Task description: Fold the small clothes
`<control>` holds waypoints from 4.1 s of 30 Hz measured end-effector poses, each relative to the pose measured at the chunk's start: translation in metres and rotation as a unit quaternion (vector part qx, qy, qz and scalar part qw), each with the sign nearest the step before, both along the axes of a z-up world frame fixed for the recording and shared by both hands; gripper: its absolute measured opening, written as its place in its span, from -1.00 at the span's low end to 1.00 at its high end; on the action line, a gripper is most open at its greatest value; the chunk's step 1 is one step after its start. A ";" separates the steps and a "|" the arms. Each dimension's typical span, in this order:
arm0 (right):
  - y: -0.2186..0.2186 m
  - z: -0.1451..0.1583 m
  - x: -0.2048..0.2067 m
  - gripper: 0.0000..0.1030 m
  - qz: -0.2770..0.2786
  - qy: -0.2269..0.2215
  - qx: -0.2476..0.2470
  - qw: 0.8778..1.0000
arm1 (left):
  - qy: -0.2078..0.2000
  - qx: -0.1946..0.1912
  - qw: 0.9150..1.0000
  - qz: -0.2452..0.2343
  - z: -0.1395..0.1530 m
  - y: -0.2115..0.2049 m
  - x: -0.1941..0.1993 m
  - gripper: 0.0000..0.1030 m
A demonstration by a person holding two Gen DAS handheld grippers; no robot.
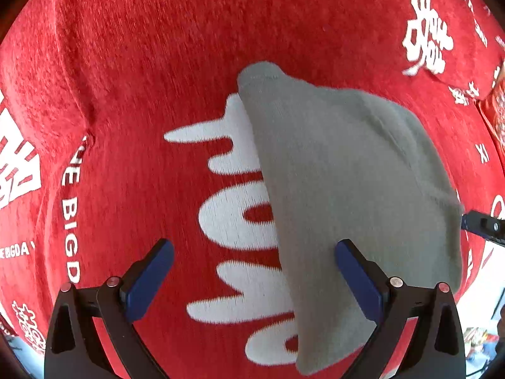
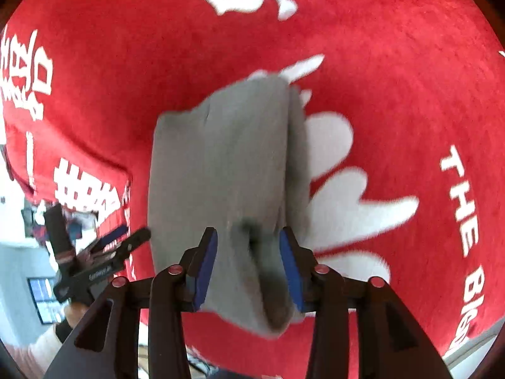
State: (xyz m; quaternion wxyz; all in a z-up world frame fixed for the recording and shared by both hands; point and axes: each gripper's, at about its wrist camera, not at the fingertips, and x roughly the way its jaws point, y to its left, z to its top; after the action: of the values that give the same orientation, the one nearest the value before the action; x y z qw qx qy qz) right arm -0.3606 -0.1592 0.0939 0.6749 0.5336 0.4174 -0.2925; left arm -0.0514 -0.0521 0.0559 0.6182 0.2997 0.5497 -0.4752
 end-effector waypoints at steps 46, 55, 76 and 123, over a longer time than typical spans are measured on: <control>-0.009 -0.012 -0.029 -0.79 -0.038 0.079 0.015 0.996 | -0.026 0.035 0.998 0.035 -0.001 0.019 -0.008 0.99; -0.041 -0.016 -0.026 0.48 -0.041 0.061 0.010 0.997 | 0.005 0.014 0.999 0.045 0.005 -0.008 0.009 0.99; -0.078 -0.060 -0.013 0.48 -0.034 -0.028 0.105 0.994 | 0.053 0.026 0.997 0.045 -0.022 -0.046 0.009 0.99; 0.028 -0.050 0.101 -0.39 0.024 -0.216 0.234 0.948 | 0.196 -0.053 0.977 0.056 0.024 0.052 0.046 0.06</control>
State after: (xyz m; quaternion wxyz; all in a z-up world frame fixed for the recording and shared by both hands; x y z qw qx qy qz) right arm -0.2597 -0.1314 0.0442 0.6123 0.7166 0.3306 -0.0480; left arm -0.0055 -0.0001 0.0802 0.5391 0.1358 0.6503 -0.5177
